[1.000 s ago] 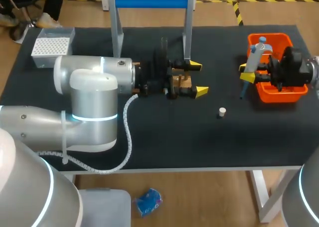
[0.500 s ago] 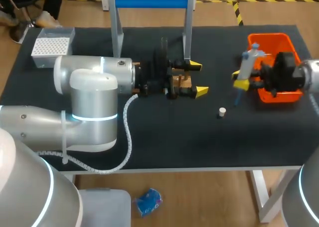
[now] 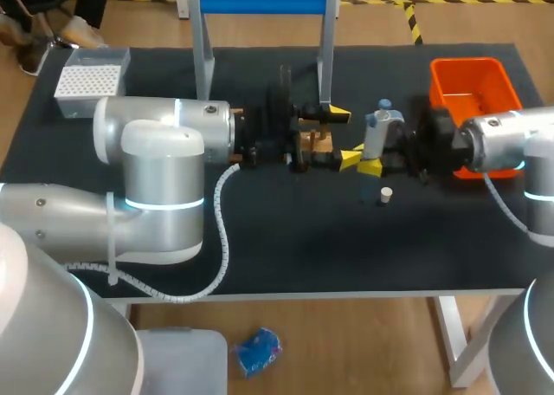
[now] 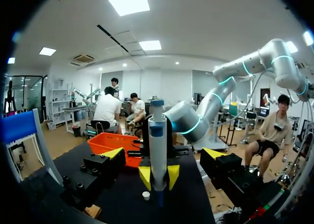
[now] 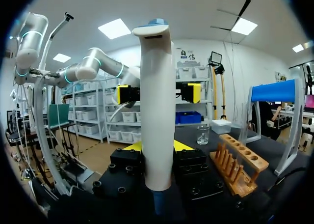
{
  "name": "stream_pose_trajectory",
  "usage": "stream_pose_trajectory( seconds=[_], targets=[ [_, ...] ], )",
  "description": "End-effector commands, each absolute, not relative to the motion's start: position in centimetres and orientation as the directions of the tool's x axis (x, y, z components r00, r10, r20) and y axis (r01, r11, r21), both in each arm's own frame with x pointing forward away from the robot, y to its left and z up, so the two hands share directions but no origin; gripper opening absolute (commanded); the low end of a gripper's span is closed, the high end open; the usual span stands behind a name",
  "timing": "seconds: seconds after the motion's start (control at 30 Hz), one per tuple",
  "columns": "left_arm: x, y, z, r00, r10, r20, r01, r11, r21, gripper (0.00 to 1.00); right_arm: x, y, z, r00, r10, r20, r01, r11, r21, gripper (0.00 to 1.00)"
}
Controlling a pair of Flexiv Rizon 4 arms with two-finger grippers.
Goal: Invert the test tube, pick up the pipette, mount the tip to pipette, aspirate from beaker and dispense into the tube, eject the tip, return the pipette, and cap with the stopper.
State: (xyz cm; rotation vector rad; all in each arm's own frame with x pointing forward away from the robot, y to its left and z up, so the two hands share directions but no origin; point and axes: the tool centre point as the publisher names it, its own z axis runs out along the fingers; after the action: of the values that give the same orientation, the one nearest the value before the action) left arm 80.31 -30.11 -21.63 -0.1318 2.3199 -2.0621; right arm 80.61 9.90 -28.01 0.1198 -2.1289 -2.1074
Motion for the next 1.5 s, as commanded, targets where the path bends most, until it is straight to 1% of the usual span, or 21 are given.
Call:
stream_pose_trajectory(
  seconds=[0.03,0.6,1.5],
  targets=[
    [80.1,-30.3,-21.8,-0.995,-0.095,0.027,-0.038,0.112,-0.993,1.00,81.0,11.2,-27.2,-0.987,-0.160,0.027,0.022,0.033,0.999,0.00],
    [80.1,-30.3,-21.8,-0.995,-0.095,0.027,-0.038,0.112,-0.993,1.00,80.9,13.9,-26.0,-0.988,-0.150,-0.029,-0.029,-0.003,1.000,0.00],
    [80.1,-30.3,-21.8,-0.995,-0.095,0.027,-0.038,0.112,-0.993,1.00,81.0,14.4,-26.2,-0.989,-0.147,-0.028,-0.025,-0.021,0.999,0.00]
  ],
)
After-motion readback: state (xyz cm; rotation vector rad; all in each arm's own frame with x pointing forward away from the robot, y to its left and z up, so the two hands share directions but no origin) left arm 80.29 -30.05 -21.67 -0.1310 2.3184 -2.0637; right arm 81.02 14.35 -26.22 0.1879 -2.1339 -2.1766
